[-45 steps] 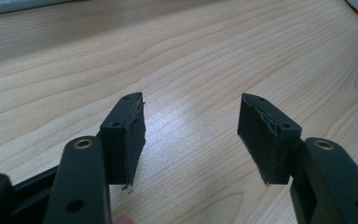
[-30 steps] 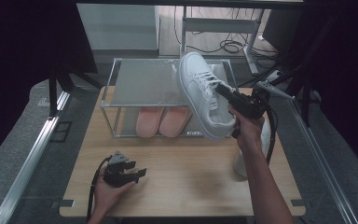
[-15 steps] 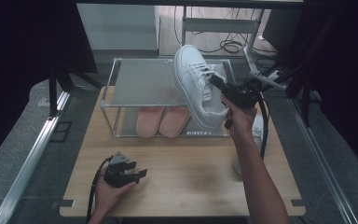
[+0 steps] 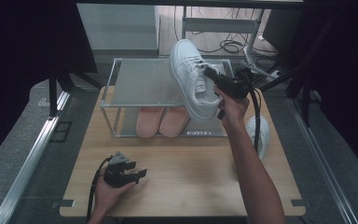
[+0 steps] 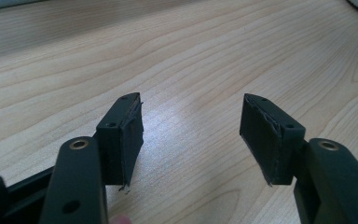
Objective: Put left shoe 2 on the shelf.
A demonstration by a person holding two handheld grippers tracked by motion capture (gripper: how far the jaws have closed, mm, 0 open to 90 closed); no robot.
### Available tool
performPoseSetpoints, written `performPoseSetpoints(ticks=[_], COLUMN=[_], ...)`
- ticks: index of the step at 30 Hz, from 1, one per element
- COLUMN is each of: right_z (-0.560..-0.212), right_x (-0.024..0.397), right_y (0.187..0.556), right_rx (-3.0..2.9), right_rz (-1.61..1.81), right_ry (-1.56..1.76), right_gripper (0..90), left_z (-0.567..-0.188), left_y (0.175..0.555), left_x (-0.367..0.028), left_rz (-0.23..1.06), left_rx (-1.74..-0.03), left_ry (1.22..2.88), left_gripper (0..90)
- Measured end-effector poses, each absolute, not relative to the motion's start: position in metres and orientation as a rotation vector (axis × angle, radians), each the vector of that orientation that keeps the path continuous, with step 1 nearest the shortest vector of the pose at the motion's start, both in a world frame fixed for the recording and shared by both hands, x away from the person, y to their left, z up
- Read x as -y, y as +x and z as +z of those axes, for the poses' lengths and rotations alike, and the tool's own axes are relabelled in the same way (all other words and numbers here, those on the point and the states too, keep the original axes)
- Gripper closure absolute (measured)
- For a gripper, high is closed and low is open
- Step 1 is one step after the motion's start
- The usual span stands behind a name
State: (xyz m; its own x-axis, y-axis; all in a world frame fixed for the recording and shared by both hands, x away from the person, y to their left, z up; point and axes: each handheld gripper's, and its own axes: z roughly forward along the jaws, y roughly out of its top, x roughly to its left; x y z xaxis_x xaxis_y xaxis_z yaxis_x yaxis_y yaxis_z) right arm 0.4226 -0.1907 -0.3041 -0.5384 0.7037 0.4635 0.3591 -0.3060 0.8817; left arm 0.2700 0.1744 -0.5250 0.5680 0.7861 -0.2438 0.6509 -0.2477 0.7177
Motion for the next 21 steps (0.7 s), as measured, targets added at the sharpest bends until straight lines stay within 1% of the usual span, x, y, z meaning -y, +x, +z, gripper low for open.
performPoseSetpoints(ticks=[21], right_z=[-0.305], right_x=[0.149], right_y=[0.472], right_rx=[-1.694], right_rz=[1.849], right_ry=[1.438], right_gripper=[80.7], left_z=[-0.527], left_y=[0.272], left_x=[-0.176], left_rz=[0.2], left_rx=[-1.15], left_ry=[1.982], left_gripper=[39.9])
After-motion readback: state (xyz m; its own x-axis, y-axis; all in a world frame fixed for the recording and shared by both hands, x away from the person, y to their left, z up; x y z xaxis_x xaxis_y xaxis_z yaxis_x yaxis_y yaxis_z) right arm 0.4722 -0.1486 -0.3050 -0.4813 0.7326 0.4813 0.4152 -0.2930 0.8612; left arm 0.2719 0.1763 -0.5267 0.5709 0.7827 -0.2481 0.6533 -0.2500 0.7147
